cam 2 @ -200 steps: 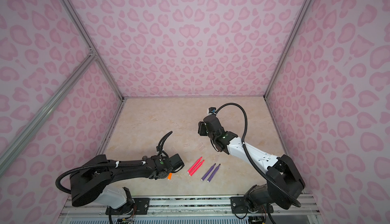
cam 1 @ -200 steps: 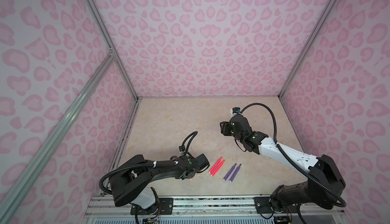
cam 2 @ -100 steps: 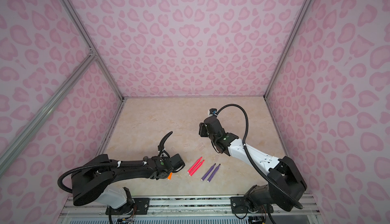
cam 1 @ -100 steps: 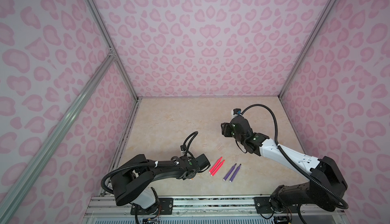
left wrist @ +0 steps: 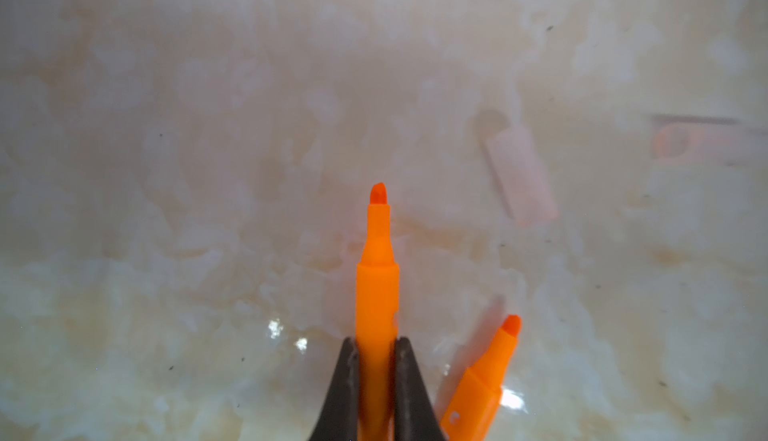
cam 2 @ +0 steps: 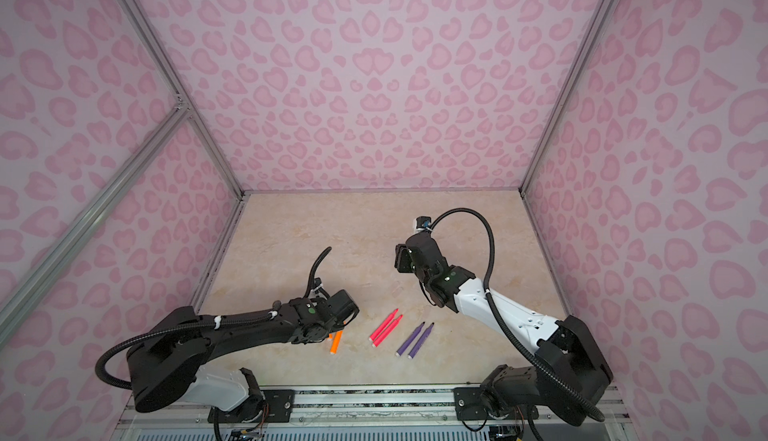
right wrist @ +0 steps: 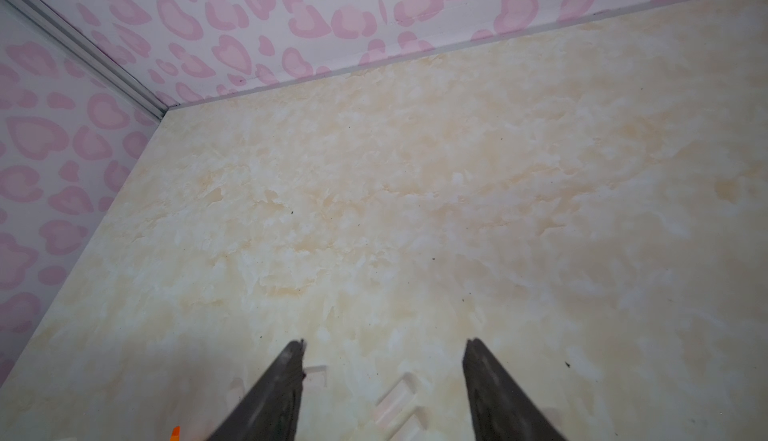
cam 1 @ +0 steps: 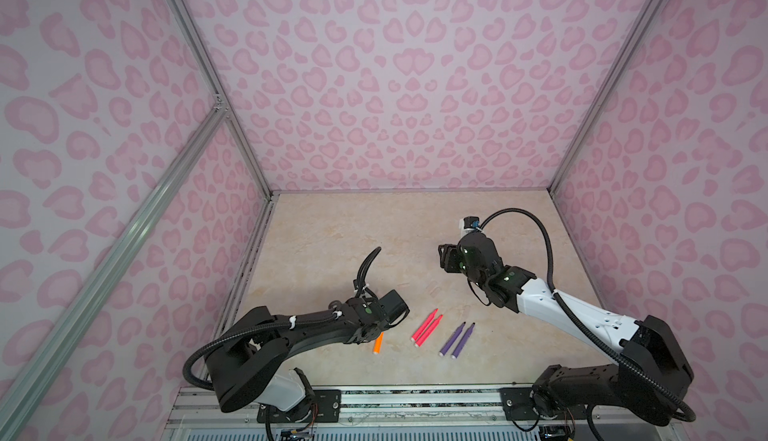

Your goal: Insert the pens into the pen caps

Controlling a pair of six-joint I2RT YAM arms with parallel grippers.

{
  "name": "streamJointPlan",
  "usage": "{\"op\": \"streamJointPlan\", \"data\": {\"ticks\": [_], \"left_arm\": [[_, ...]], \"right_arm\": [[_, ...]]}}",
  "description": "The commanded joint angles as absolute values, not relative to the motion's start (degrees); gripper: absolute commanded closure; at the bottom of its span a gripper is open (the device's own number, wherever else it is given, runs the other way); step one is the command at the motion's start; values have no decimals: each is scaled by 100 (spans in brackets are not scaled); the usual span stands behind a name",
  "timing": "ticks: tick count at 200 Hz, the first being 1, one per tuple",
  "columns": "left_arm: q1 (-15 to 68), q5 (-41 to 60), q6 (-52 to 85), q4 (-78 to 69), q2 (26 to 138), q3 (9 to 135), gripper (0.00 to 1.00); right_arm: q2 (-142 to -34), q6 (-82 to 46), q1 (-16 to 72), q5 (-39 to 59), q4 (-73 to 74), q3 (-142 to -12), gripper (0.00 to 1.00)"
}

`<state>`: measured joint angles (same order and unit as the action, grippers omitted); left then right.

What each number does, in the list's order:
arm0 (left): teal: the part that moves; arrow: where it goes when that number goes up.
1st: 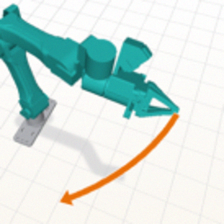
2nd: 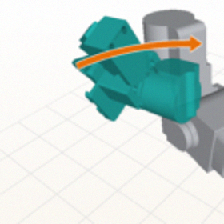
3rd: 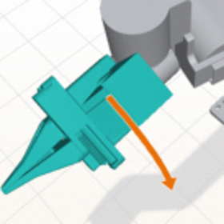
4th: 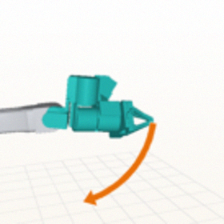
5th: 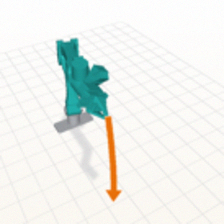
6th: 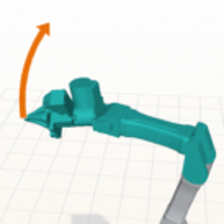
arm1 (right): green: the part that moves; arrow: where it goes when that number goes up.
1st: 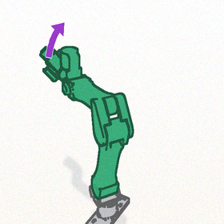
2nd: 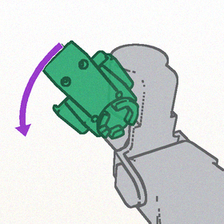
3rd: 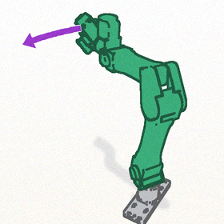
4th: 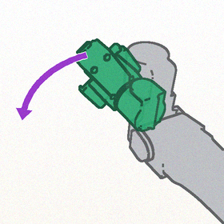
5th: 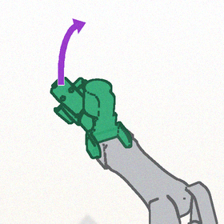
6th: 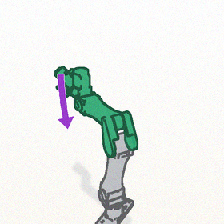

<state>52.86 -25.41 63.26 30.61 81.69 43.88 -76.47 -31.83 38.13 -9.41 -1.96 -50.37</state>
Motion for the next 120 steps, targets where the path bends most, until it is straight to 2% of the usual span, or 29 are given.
{"op": "streamJointPlan", "data": {"ticks": [1,26,47,75,86,98,112,120], "left_arm": [[5143,-2307,5122,3530,7835,5172,97],[5133,-2228,4237,3219,7667,6013,97],[5128,-2154,3660,2542,7607,6145,96],[5133,-2109,3404,1412,7421,5163,96],[5100,-1676,3259,764,7218,4706,96],[5114,-1187,2505,71,6997,4436,96],[5073,-1657,2581,-8,6865,4305,96],[4992,-1555,2617,-130,6832,4184,96]], "right_arm": [[-7527,-3276,3815,-618,286,-4892,36],[-7420,-3491,3820,-350,789,-4744,32],[-7447,-3680,3815,-81,1009,-4789,32],[-7611,-3927,3869,446,1453,-4814,32],[-7705,-3951,3935,597,1613,-4820,32],[-7841,-3982,4071,643,1767,-4848,32],[-8111,-4007,4231,708,1829,-4999,32],[-8241,-4039,4314,714,1853,-5087,32]]}}
